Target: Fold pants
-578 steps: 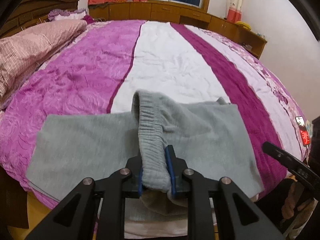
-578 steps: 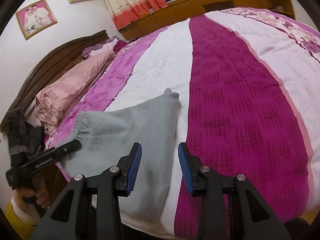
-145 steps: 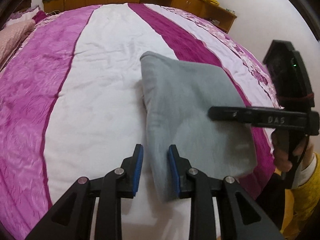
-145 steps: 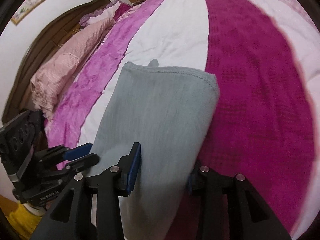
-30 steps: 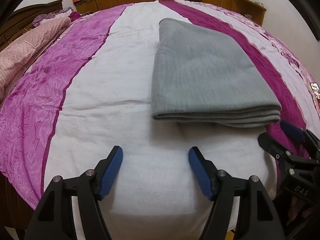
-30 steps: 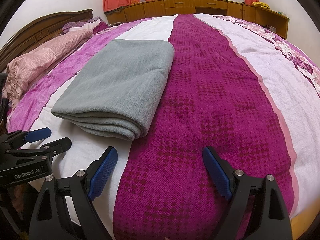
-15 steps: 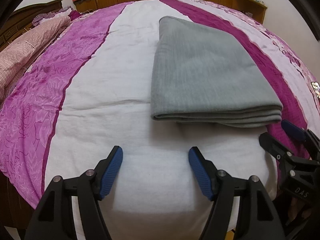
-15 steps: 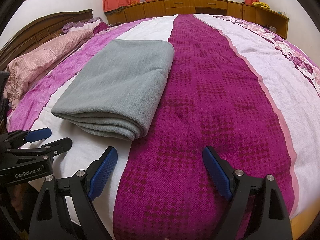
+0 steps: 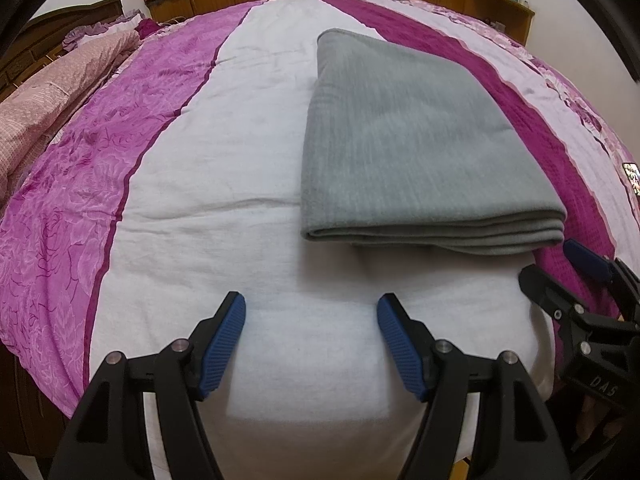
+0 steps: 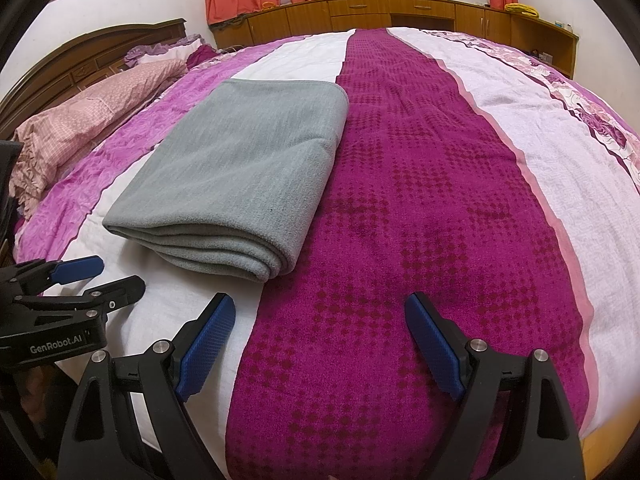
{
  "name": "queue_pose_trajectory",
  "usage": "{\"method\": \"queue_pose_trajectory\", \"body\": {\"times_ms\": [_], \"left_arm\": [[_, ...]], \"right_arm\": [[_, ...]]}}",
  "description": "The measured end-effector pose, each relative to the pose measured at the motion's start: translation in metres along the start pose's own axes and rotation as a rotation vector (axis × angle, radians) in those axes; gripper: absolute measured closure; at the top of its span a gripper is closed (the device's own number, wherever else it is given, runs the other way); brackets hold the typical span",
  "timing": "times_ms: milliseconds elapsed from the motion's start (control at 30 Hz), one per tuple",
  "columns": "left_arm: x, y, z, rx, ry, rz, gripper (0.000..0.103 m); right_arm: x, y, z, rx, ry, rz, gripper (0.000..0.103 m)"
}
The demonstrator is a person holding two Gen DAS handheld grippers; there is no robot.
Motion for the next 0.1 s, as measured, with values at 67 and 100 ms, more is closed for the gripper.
{"method": "queue_pose_trajectory", "body": {"times_ms": [67, 100], "left_arm": [[-0.0007, -0.0002, -0.0004, -0.001, 0.001, -0.003, 0.031], [-0.0004, 0.0001, 0.0001, -0.001, 0.0, -0.003, 0.031]], "right_arm": [[0.0, 0.0, 0.0, 0.0, 0.0, 0.0, 0.02], [-0.0001, 0.0, 0.0, 0.0, 0.0, 0.0, 0.02]]}}
Point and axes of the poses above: each gripper's, at about its wrist camera, not at the fingertips, and y roughly against the way its jaws point, z to its right, x to its top, the point moved 9 cm from there along -y, roughly the way its jaws point, and after that the axes turned 1 degree about z, right-handed, at the moved point
